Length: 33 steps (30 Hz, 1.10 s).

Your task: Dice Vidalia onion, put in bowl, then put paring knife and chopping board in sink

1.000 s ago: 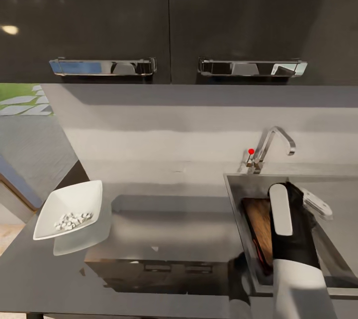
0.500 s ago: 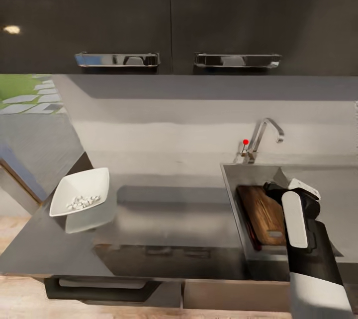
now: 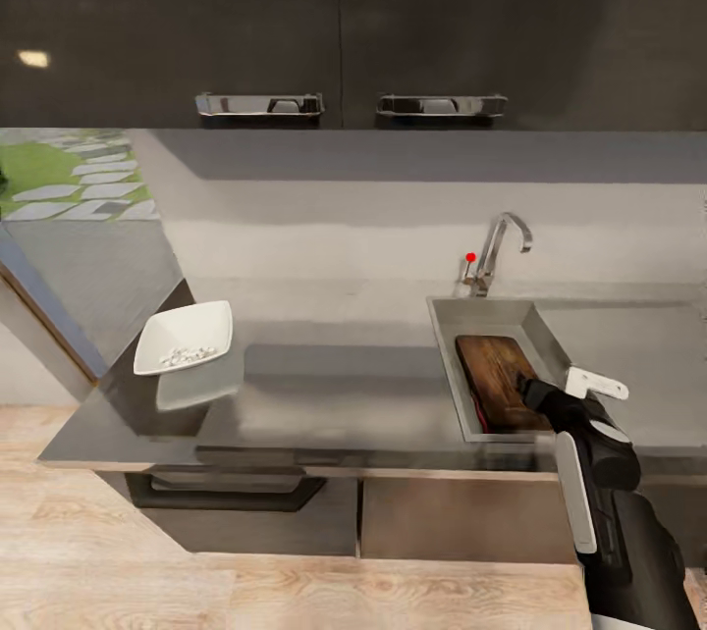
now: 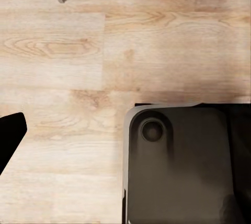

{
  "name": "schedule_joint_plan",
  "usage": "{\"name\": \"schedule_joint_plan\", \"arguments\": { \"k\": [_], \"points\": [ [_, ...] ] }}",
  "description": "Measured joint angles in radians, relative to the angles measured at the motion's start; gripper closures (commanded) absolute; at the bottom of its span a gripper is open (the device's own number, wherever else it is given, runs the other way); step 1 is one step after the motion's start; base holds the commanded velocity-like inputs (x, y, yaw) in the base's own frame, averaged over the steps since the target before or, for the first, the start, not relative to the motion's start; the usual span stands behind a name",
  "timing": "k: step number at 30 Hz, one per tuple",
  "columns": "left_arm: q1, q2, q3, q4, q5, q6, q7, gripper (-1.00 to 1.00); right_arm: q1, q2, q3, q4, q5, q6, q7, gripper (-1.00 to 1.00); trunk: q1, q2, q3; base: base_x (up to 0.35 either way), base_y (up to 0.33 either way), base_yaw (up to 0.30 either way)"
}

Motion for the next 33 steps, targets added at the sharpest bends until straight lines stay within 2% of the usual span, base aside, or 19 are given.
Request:
{"name": "schedule_joint_plan", "arguments": {
  "k": [10,20,26,30,31,33],
  "points": [
    [0.0,0.0,0.0,0.0,0.0,0.0,0.0,-1.0,0.038,0.001,-0.001,-0.001,0.024,-0.036,0.124,-1.0,0.0,0.0,0.0,-0.335,0.0,0.0],
    [0.0,0.0,0.0,0.0,0.0,0.0,0.001,-1.0,0.075,0.001,-0.001,0.0,0.025,-0.063,0.137,-1.0,0.0,0.0,0.0,-0.335,0.0,0.0],
    [0.0,0.0,0.0,0.0,0.0,0.0,0.001,-1.0,0.153,0.001,0.0,0.003,0.025,-0.153,0.143,-1.0,0.0,0.0,0.0,-0.335,0.0,0.0],
    [0.0,0.003,0.0,0.0,0.0,0.0,0.001,-1.0,0.252,0.002,0.001,0.016,0.027,-0.226,0.189,-1.0,0.0,0.0,0.0,-0.241,0.0,0.0],
    [0.0,0.004,0.0,0.0,-0.001,0.0,0.001,-1.0,0.321,0.002,0.001,0.067,0.047,-0.319,0.239,-1.0,0.0,0.0,0.0,-0.053,0.0,0.0],
    [0.0,0.004,0.0,-0.001,-0.001,0.0,0.001,-1.0,0.366,0.002,0.002,0.178,0.089,-0.436,0.281,-1.0,0.0,0.0,0.0,-0.03,0.0,0.0]
  ]
}}
